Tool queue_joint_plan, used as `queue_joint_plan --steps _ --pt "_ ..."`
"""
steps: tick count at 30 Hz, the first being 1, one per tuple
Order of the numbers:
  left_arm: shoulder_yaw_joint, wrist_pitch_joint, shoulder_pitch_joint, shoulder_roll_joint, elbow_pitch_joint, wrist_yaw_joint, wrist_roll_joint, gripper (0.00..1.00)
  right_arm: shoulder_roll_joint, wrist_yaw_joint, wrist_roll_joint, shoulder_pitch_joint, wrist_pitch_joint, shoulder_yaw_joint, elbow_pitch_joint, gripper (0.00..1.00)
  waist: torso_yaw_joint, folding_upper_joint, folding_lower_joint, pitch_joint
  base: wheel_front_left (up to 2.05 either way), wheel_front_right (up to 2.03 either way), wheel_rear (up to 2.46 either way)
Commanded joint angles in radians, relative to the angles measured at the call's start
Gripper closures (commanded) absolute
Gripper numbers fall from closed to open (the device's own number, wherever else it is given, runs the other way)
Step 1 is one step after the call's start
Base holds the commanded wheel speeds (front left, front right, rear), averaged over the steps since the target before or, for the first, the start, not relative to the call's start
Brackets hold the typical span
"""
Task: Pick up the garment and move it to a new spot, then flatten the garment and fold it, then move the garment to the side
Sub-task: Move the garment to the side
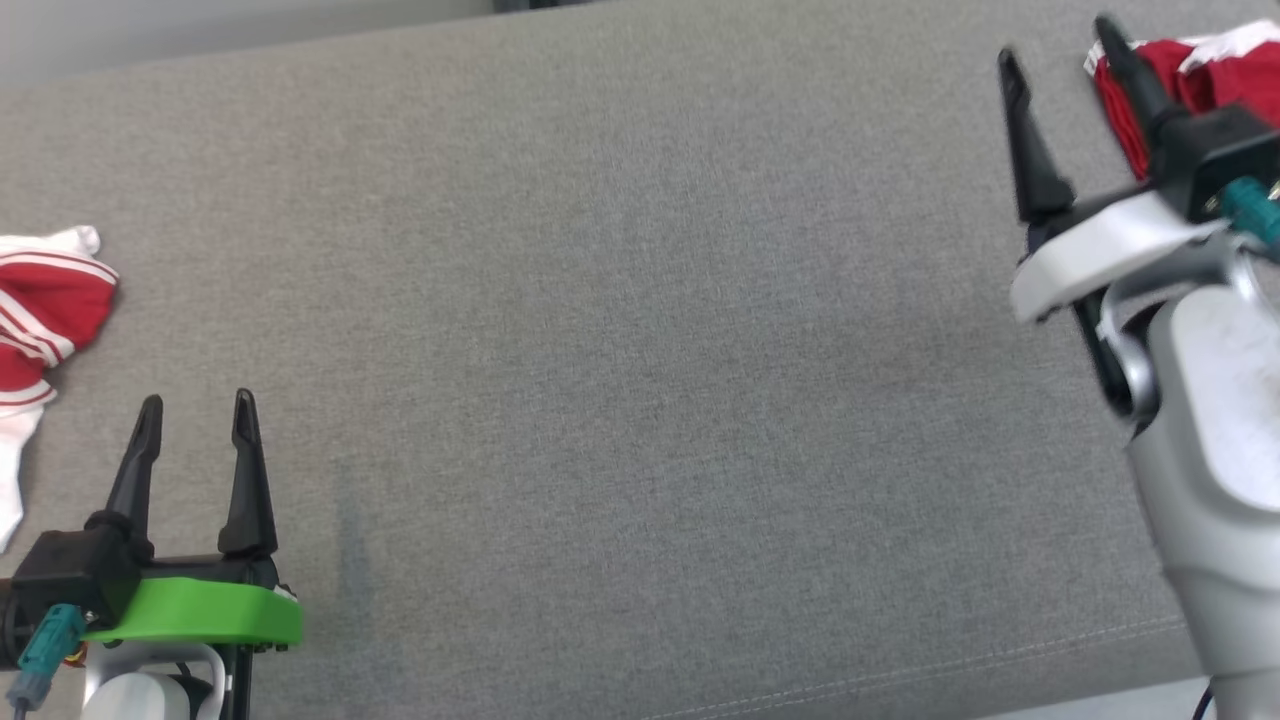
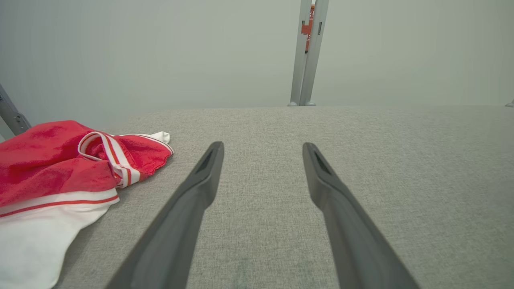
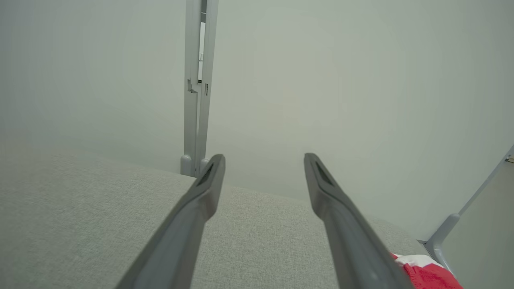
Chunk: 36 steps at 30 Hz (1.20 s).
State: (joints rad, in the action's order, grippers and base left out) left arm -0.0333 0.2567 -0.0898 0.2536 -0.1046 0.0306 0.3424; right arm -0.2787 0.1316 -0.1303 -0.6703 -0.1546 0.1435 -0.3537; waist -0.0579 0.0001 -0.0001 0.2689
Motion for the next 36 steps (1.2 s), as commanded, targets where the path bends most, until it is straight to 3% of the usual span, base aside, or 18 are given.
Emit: queue_joint_plan --steps 1,9,36 --pt "0.000 0.005 0.018 -0.004 -0.007 -0.004 0.000 0.00 0.016 -0.002 -0.006 0.045 -0.015 0.001 -0.006 0.00 0.024 -0.0001 0.0001 -0.065 0.00 0.00 0.00" --pt "-0.016 0.007 0.028 -0.020 -0.040 -0.004 -0.003 0.00 0.085 -0.002 -0.022 0.207 -0.061 0.009 -0.009 0.00 0.049 -0.0001 0.0001 -0.121 0.00 0.00 0.00" --pt "-0.046 0.009 0.098 -0.057 -0.142 -0.005 -0.011 0.00 0.212 -0.002 -0.027 0.662 -0.079 -0.106 0.167 0.00 0.099 -0.0001 0.0001 -0.279 0.00 0.00 0.00"
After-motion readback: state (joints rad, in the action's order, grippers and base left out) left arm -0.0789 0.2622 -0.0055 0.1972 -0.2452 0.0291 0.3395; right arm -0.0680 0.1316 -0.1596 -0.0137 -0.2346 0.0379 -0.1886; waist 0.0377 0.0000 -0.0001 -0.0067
